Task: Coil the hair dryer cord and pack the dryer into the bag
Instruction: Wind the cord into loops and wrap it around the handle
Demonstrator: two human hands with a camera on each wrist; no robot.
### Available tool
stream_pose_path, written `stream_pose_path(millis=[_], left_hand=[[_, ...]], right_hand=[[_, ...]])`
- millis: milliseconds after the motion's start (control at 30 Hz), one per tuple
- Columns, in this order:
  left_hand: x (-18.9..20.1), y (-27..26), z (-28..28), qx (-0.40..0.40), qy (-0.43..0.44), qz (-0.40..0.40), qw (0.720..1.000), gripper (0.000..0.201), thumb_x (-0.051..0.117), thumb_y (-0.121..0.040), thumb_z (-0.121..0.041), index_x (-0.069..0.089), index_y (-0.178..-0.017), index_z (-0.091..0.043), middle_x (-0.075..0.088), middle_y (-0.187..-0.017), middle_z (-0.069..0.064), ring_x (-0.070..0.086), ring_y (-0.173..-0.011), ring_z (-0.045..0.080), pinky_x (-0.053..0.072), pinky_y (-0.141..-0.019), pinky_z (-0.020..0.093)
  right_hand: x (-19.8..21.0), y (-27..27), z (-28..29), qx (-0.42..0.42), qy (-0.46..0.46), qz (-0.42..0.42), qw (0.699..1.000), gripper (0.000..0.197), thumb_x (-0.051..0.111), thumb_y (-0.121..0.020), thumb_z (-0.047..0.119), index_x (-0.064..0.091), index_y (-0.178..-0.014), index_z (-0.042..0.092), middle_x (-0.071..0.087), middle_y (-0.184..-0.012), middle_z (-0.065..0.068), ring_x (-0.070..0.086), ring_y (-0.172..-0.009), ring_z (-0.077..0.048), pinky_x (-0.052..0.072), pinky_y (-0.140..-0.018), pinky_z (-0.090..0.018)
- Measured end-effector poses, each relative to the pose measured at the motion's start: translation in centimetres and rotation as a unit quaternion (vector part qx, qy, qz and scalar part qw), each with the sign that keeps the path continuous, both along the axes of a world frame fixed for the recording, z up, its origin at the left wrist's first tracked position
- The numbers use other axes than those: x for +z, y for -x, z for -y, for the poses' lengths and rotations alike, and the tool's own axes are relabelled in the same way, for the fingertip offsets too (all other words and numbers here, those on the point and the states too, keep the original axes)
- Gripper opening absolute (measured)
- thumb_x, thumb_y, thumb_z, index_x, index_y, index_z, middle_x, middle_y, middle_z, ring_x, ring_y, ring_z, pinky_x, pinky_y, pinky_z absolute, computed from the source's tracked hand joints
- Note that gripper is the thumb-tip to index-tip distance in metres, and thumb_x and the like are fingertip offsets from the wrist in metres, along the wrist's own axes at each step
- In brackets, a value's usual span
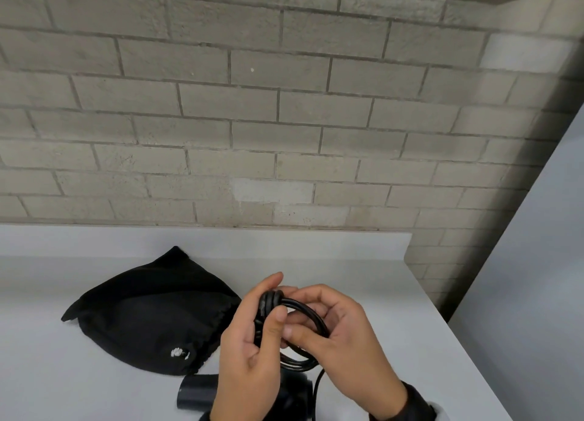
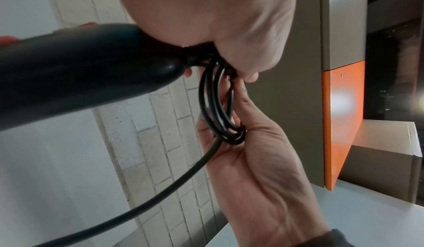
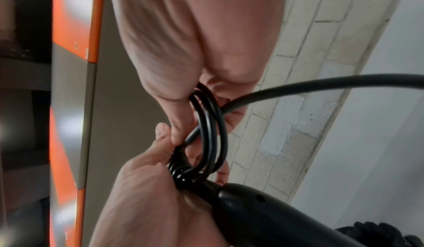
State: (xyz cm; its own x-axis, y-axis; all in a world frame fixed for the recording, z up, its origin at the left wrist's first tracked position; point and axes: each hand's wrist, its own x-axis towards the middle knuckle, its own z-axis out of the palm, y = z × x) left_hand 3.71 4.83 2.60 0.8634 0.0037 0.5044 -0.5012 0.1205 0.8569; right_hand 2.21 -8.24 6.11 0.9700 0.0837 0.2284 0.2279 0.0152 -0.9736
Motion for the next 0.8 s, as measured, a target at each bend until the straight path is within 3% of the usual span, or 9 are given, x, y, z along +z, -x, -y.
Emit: stream_pose_path(millis=[100, 200, 267, 333, 400, 533, 667, 733, 800], left_hand=[[0.0, 0.1, -0.1, -0.008, 0.030, -0.010, 0.999, 0.041, 0.057, -0.090, -0.022, 0.059, -0.131, -0.024, 0.072, -0.106, -0.003, 0.071, -0.095, 0.013, 0.056, -0.073, 0.015], [0.0, 0.1, -0.4, -0.020, 0.035, -0.012, 0.999, 0.060, 0.060, -0.091, -0.031, 0.041, -0.147, -0.040, 0.071, -0.106, 0.000, 0.073, -0.091, 0.018, 0.057, -0.074, 0.019], [0.2, 0.1, -0.3, -0.019, 0.029, -0.004, 0.999, 0.052, 0.057, -0.090, -0.023, 0.052, -0.138, -0.044, 0.072, -0.101, -0.002, 0.073, -0.087, 0.013, 0.055, -0.071, 0.014], [0.6, 0.3, -0.2, -0.008, 0.010, 0.024, 1.000, 0.033, 0.055, -0.089, -0.017, 0.065, -0.114, -0.035, 0.071, -0.092, -0.008, 0.071, -0.079, 0.005, 0.052, -0.066, 0.008], [0.5, 0.2, -0.1, -0.003, 0.004, 0.041, 0.999, 0.016, 0.057, -0.091, -0.017, 0.064, -0.102, -0.024, 0.070, -0.086, -0.010, 0.068, -0.072, 0.002, 0.049, -0.063, 0.007], [0.0, -0.3, -0.1, 0.026, -0.009, 0.047, 0.999, 0.016, 0.054, -0.089, -0.039, 0.063, -0.100, -0.032, 0.066, -0.089, -0.006, 0.066, -0.077, 0.005, 0.048, -0.066, 0.007], [-0.3, -0.5, 0.0, 0.059, -0.027, 0.046, 0.997, 0.015, 0.051, -0.089, -0.045, 0.060, -0.099, -0.038, 0.066, -0.086, -0.005, 0.063, -0.073, 0.007, 0.047, -0.066, 0.009], [-0.4, -0.6, 0.1, 0.067, -0.031, 0.047, 0.996, 0.014, 0.050, -0.089, -0.046, 0.059, -0.099, -0.040, 0.065, -0.086, -0.005, 0.061, -0.072, 0.008, 0.046, -0.066, 0.008], [-0.5, -0.7, 0.2, 0.080, -0.037, 0.050, 0.995, 0.014, 0.049, -0.089, -0.046, 0.057, -0.100, -0.042, 0.064, -0.086, -0.005, 0.060, -0.070, 0.009, 0.045, -0.065, 0.008]], right_hand=[[-0.1, 0.0, 0.5, 0.022, 0.021, -0.020, 0.999, 0.050, 0.086, -0.062, -0.005, 0.057, -0.098, 0.014, 0.075, -0.100, -0.010, 0.066, -0.077, -0.020, 0.053, -0.076, -0.031], [0.0, 0.1, 0.5, 0.029, 0.037, -0.021, 0.999, 0.054, 0.083, -0.062, -0.011, 0.051, -0.099, 0.011, 0.075, -0.091, -0.011, 0.066, -0.074, -0.015, 0.052, -0.074, -0.030], [0.2, 0.2, 0.6, 0.027, 0.037, -0.019, 0.999, 0.051, 0.079, -0.066, -0.015, 0.049, -0.099, 0.009, 0.075, -0.088, -0.011, 0.067, -0.073, -0.013, 0.053, -0.075, -0.032], [0.4, 0.2, 0.7, 0.030, 0.038, -0.018, 0.999, 0.051, 0.079, -0.067, -0.015, 0.049, -0.100, 0.010, 0.075, -0.088, -0.012, 0.067, -0.073, -0.013, 0.053, -0.075, -0.034], [0.3, 0.3, 0.8, 0.030, 0.041, -0.013, 0.999, 0.053, 0.080, -0.065, -0.014, 0.049, -0.100, 0.011, 0.075, -0.089, -0.014, 0.067, -0.073, -0.017, 0.053, -0.075, -0.033], [-0.4, 0.6, 0.4, 0.002, 0.047, 0.006, 0.999, 0.058, 0.084, -0.062, -0.011, 0.050, -0.099, 0.019, 0.074, -0.090, -0.012, 0.069, -0.077, -0.024, 0.054, -0.076, -0.032], [-1.3, 1.2, -0.2, -0.045, 0.043, 0.038, 0.997, 0.055, 0.082, -0.066, -0.009, 0.054, -0.089, 0.032, 0.075, -0.094, -0.006, 0.072, -0.080, -0.022, 0.059, -0.077, -0.039], [-2.5, 1.2, 0.0, -0.113, 0.125, 0.130, 0.977, 0.041, 0.082, -0.070, 0.003, 0.061, -0.087, 0.034, 0.072, -0.096, 0.005, 0.071, -0.084, -0.018, 0.058, -0.077, -0.037], [-3.3, 1.1, 0.3, -0.161, 0.265, 0.252, 0.917, 0.018, 0.078, -0.080, 0.021, 0.067, -0.092, 0.029, 0.065, -0.102, 0.013, 0.066, -0.086, -0.009, 0.055, -0.074, -0.028]])
